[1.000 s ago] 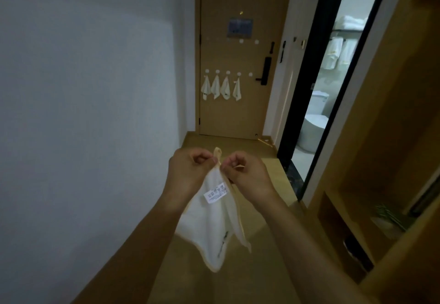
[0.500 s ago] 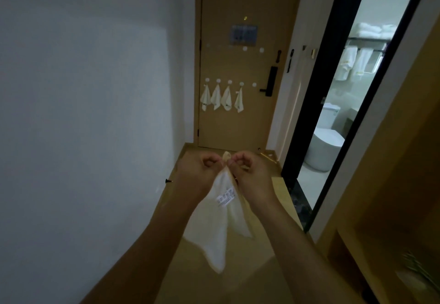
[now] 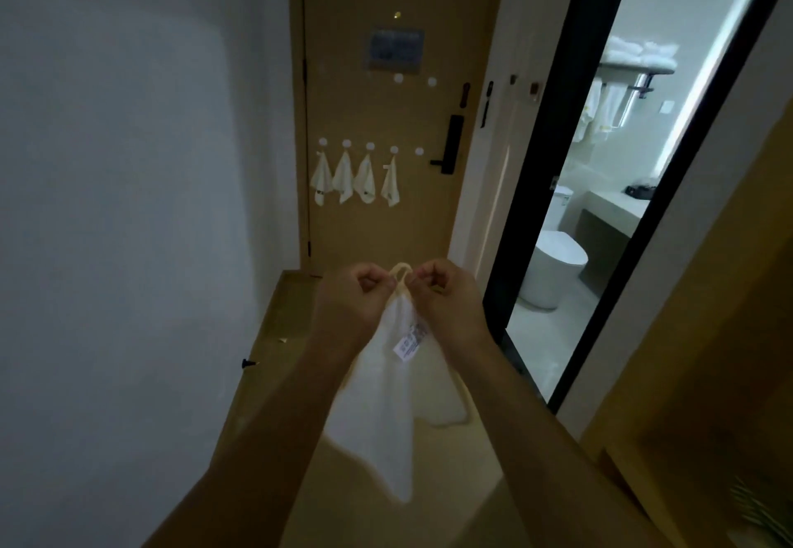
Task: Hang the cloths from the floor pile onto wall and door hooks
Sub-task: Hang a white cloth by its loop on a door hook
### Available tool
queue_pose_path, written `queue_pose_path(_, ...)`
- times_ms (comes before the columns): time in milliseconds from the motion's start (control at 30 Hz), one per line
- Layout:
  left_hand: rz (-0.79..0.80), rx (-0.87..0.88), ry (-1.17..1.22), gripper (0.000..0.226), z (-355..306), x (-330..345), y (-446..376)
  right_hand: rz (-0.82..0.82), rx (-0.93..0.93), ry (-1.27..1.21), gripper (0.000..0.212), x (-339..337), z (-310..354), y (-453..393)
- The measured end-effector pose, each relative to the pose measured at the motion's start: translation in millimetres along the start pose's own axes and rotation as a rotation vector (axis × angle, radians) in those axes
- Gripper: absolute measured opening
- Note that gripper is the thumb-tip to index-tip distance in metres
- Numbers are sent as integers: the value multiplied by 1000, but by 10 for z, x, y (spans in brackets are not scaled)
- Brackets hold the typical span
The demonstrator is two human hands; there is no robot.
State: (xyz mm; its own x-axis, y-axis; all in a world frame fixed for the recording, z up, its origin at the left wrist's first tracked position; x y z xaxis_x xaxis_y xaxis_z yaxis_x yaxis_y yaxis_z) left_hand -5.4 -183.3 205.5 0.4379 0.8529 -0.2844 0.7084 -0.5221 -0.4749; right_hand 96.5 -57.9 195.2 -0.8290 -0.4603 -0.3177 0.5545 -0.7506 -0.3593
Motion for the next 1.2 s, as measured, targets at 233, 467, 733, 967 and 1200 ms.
queue_pose_path(233,65,-21,-25,13,578,198,-1105,-54,5,105,19,483,-293,-1098)
queue_pose_path(467,121,-58,2,13,1172,554,-2031,-87,10,96,24,824,-720,-2023)
queue_pose_path(733,122,-60,-20,6,1737,1073,-3158,-38,-60,150,15,1133,-1161,-3270)
queue_pose_path(967,86,-67,-50,11,2096,1571,-4281,32,-102,110,9,1284,-1516,-4570)
queue_pose_path(1200,70,-130,-1,16,2564,2209,-5221,64,-76,154,8,1332,-1990,-5700)
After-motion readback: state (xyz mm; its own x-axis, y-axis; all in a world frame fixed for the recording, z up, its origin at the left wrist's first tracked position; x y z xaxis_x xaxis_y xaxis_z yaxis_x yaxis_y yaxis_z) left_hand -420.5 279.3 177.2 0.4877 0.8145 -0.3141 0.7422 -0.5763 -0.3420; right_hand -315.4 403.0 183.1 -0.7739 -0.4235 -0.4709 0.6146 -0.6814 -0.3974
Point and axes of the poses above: each hand's wrist, its own y-axis away from the middle knuckle, its own x-axis out of the palm, z = x × y, the point moved 10 cm from there along -y, towards the middle knuckle, and after that the axes turned 3 degrees about y, right-handed, at the moved point
